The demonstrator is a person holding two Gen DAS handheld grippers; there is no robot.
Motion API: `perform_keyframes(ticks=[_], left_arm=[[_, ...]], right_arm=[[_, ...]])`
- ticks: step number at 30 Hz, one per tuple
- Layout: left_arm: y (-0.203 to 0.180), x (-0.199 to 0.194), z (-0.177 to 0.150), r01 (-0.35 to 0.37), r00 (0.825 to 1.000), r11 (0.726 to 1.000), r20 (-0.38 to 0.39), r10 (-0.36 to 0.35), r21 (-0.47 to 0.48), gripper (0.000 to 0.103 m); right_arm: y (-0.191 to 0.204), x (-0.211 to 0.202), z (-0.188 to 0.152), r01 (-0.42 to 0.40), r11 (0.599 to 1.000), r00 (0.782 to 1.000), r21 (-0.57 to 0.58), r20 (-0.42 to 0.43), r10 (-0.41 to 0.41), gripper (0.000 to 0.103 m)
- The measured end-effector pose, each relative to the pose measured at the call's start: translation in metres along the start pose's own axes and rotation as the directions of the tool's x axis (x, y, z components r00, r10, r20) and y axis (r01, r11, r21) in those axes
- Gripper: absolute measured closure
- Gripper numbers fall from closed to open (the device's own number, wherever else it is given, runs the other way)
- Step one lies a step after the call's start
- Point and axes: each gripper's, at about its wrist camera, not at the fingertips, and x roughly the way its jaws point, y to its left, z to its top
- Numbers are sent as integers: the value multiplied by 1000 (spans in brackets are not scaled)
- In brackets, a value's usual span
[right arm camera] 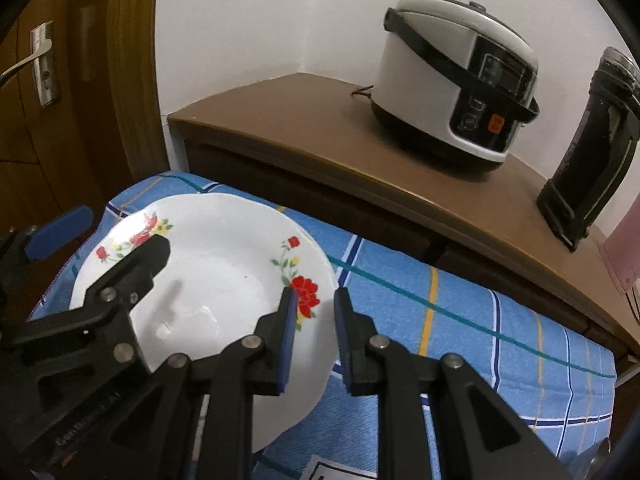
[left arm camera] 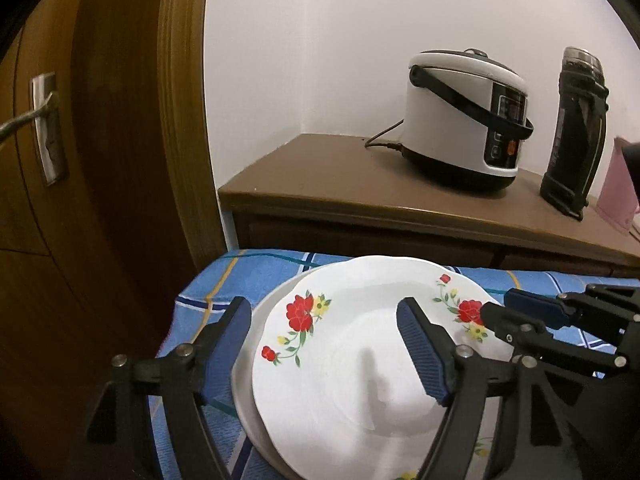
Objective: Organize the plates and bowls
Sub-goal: 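Open both grippers and release the red-rose plate on the stack, then move both grippers toward the rim of the pink plastic bowl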
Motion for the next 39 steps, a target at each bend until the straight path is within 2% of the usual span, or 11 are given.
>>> perform_keyframes(ticks=[2, 4, 6, 7, 15, 24, 29, 33, 36, 39], left_arm=[[3, 1, 1, 2, 1000, 1000, -2, -2, -13, 25], [8, 2, 2, -11, 1000, 999, -5, 10, -34, 25], [16, 5, 3, -29, 999, 997, -16, 28, -65, 25], [19, 7, 3, -34, 999, 996, -21, 32, -80, 25], [34, 10, 0, -59, 998, 986, -46, 53, -153, 25], [34, 4, -2, -66, 998, 986, -30, 62, -156, 25], [32, -1, -3, -71, 997, 987, -13, 70, -147, 25], [21, -4, -4, -79, 997, 991, -19, 78, -104, 25], [7, -14, -6, -35, 998, 996, -59, 30, -78, 25], [-16, -39, -10, 1, 998, 999, -67, -3, -36, 25]], right_arm=[[-2, -2, -1, 7, 1000, 1000, 8, 1, -7, 80], [-4, -5, -2, -1, 1000, 1000, 17, 10, 1, 66], [-6, -9, -2, 0, 1000, 1000, 24, 25, -1, 46], [-6, -12, -4, 9, 1000, 999, 19, 31, -10, 43], [-7, -32, -19, 4, 1000, 999, 7, 33, -4, 39], [-34, -92, -55, -24, 999, 995, 35, 94, 21, 39], [-57, -129, -77, -31, 998, 991, 50, 129, 25, 39], [-74, -155, -97, -28, 998, 989, 58, 145, 20, 39], [-89, -176, -116, -17, 997, 988, 76, 157, 5, 39], [-103, -191, -133, -8, 995, 987, 102, 159, -9, 39]])
